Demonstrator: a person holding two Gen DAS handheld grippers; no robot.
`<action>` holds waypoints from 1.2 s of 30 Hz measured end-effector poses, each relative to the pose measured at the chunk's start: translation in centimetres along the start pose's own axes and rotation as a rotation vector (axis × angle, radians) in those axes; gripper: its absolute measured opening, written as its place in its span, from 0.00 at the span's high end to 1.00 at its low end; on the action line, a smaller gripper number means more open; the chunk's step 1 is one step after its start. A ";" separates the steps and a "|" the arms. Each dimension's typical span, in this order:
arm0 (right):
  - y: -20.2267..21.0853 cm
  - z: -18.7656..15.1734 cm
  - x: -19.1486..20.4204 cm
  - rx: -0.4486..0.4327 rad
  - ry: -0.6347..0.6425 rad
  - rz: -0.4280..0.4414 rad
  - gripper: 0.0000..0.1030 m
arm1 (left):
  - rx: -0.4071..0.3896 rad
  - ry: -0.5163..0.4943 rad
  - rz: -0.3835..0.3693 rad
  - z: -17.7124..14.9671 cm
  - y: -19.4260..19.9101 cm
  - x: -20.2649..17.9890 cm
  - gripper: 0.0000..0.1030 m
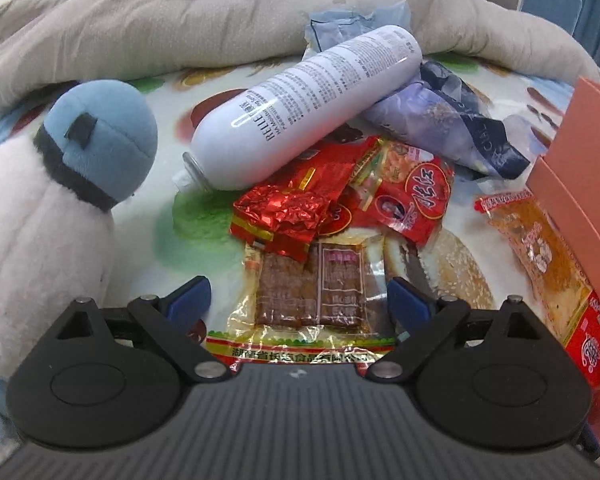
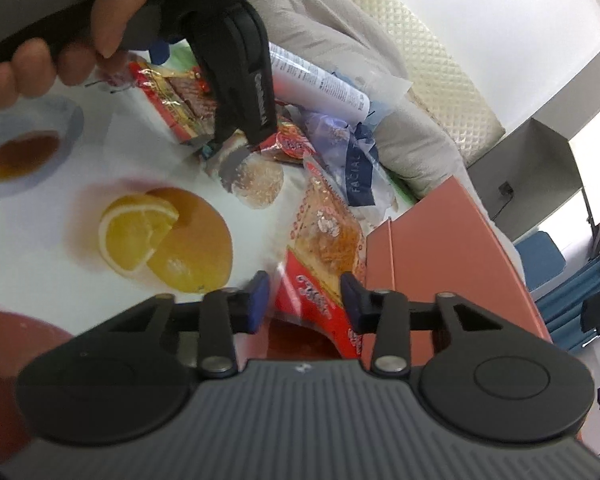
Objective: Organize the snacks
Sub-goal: 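Grasp brown dried-tofu packet with left tool while right tool reaches orange shredded packet, then lift tofu packet with left tool while right tool grasps orange shredded packet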
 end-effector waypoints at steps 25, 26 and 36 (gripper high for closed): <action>6.4 -0.8 -1.3 -0.053 0.000 0.081 0.89 | 0.034 0.028 -0.017 -5.2 6.1 -2.3 0.26; 6.9 -1.0 -1.3 -0.056 0.004 0.086 0.89 | 0.032 0.042 -0.019 -5.8 6.7 -2.4 0.26; 13.7 -3.9 -1.1 -0.066 0.024 0.152 0.89 | 0.014 0.189 -0.036 -12.3 12.6 -3.0 0.26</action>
Point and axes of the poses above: each gripper's, at about its wrist camera, not at the fingertips, and y roughly against the way its jaws point, x to its left, z to its top, the point moved 4 cm from there along -y, roughly the way its jaws point, and after that the axes turned 13 degrees about -z, right-handed, at the moved point
